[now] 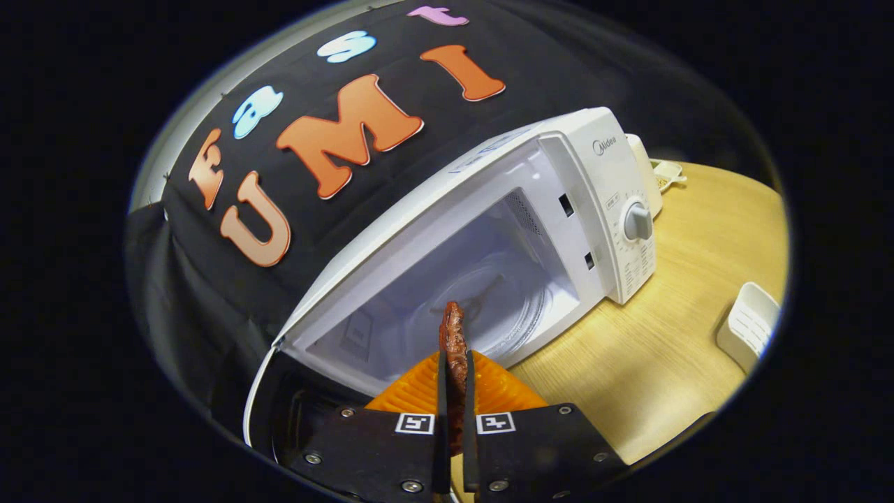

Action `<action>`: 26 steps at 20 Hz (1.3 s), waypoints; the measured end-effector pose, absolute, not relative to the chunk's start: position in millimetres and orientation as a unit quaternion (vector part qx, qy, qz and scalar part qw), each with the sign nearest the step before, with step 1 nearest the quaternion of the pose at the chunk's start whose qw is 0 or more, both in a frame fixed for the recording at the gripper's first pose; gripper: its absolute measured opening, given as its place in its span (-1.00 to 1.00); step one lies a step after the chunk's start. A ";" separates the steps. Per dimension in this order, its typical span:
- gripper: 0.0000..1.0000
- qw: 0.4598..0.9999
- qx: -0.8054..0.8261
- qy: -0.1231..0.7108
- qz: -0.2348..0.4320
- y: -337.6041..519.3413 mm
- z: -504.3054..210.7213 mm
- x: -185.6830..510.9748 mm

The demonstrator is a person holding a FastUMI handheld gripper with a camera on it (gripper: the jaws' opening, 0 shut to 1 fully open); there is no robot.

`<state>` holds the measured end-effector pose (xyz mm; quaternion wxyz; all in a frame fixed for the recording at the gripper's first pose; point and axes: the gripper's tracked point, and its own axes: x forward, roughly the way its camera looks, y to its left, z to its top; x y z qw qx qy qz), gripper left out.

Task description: Open the microwave, put the food inside, and close the microwave door.

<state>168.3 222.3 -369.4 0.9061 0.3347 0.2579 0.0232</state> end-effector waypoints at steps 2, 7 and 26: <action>-0.85 0.901 0.354 0.248 0.008 224.6 -377.6 190.2; -0.85 0.898 0.373 0.233 -0.028 230.6 -406.5 226.0; 0.96 0.944 0.248 0.216 0.018 205.1 -330.7 143.8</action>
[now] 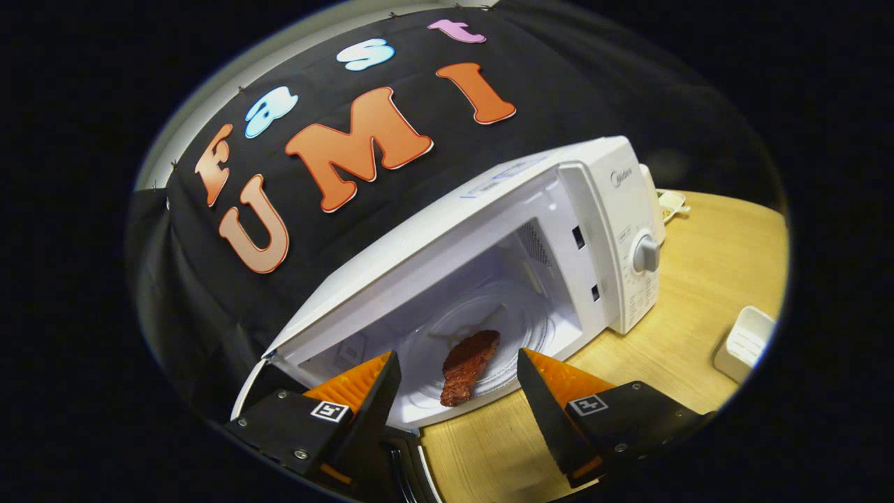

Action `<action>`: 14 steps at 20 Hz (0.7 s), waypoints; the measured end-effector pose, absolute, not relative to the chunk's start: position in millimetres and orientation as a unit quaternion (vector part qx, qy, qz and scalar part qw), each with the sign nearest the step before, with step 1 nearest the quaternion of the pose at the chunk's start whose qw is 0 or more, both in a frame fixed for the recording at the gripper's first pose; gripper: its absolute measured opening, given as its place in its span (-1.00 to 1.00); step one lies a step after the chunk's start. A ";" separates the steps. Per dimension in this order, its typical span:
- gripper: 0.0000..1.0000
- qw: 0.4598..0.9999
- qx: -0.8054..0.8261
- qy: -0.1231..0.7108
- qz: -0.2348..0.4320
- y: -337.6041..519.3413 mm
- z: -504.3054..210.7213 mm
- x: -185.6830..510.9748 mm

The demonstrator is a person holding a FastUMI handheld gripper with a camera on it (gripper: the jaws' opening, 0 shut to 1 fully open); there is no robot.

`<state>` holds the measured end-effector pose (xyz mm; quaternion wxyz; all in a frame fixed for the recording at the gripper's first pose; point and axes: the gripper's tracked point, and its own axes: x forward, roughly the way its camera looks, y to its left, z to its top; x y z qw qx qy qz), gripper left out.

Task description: Open the microwave, put the food inside, and close the microwave door.

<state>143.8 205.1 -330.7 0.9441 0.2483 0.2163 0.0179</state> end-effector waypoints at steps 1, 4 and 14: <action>0.96 0.947 0.234 0.218 0.022 201.5 -318.0 130.3; 0.96 0.959 0.177 0.220 0.029 198.3 -277.7 87.7; 0.97 0.967 0.085 0.206 0.123 301.5 -182.4 -34.0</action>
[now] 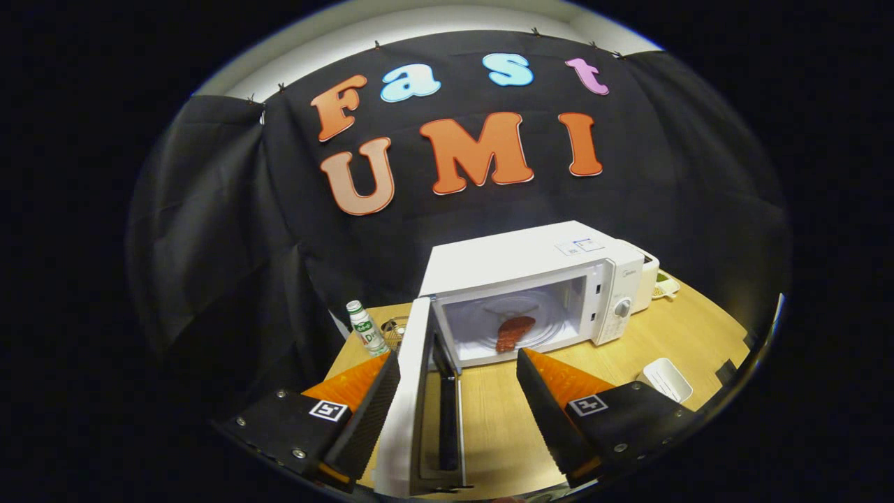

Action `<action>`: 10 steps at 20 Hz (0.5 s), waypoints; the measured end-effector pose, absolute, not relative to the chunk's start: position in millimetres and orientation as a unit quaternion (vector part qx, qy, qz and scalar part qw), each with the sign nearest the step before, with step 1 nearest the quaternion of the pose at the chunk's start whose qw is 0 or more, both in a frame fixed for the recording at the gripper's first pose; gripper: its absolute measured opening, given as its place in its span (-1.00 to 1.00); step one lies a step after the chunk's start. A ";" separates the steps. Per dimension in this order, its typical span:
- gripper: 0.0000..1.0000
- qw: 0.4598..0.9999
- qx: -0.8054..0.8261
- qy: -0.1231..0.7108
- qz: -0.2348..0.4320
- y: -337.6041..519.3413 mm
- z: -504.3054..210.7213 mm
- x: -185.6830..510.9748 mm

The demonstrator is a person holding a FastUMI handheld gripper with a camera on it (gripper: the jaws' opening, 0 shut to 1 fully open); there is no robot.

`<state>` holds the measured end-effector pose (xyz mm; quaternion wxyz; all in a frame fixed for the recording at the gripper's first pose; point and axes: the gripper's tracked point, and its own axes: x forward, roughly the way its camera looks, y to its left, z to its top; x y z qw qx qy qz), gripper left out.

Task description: Open the microwave, put the food inside, and close the microwave door.

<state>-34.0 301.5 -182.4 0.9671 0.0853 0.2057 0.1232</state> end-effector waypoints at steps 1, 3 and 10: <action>0.97 0.967 0.084 0.202 0.130 314.7 -179.5 -39.3; 0.97 0.964 0.083 0.203 0.148 345.0 -181.6 -50.5; 0.44 0.956 0.036 0.223 0.189 422.1 -213.8 -93.1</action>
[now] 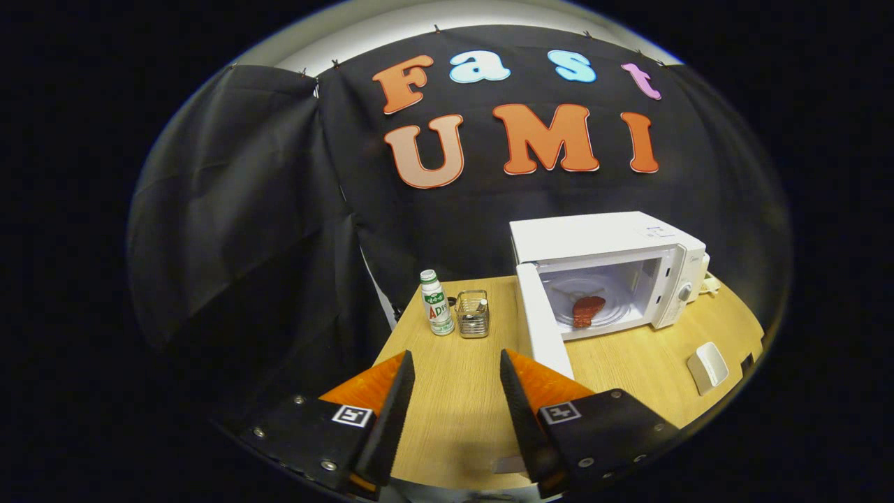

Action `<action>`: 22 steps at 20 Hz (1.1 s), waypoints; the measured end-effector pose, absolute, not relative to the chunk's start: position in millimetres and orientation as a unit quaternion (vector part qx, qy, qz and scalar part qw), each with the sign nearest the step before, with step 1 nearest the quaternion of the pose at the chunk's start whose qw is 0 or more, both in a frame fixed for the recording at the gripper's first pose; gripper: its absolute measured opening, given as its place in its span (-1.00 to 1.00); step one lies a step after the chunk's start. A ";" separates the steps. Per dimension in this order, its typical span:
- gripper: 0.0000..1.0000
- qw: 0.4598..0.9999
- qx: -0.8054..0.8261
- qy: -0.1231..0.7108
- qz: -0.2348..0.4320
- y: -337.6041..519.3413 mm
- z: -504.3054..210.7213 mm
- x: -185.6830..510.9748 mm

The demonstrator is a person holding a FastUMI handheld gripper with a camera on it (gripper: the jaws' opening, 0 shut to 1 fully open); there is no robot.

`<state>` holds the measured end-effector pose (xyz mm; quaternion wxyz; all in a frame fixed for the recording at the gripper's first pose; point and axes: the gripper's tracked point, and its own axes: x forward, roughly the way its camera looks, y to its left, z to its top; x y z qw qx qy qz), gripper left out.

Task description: Open the microwave, put the food inside, and close the microwave door.

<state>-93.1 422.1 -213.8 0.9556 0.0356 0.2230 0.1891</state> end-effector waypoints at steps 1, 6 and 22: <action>0.11 0.957 0.027 0.219 0.188 429.5 -220.6 -100.5; -0.98 0.956 0.015 0.250 0.151 436.3 -255.9 -133.1; -0.99 0.947 -0.033 0.316 0.037 327.1 -328.1 -122.9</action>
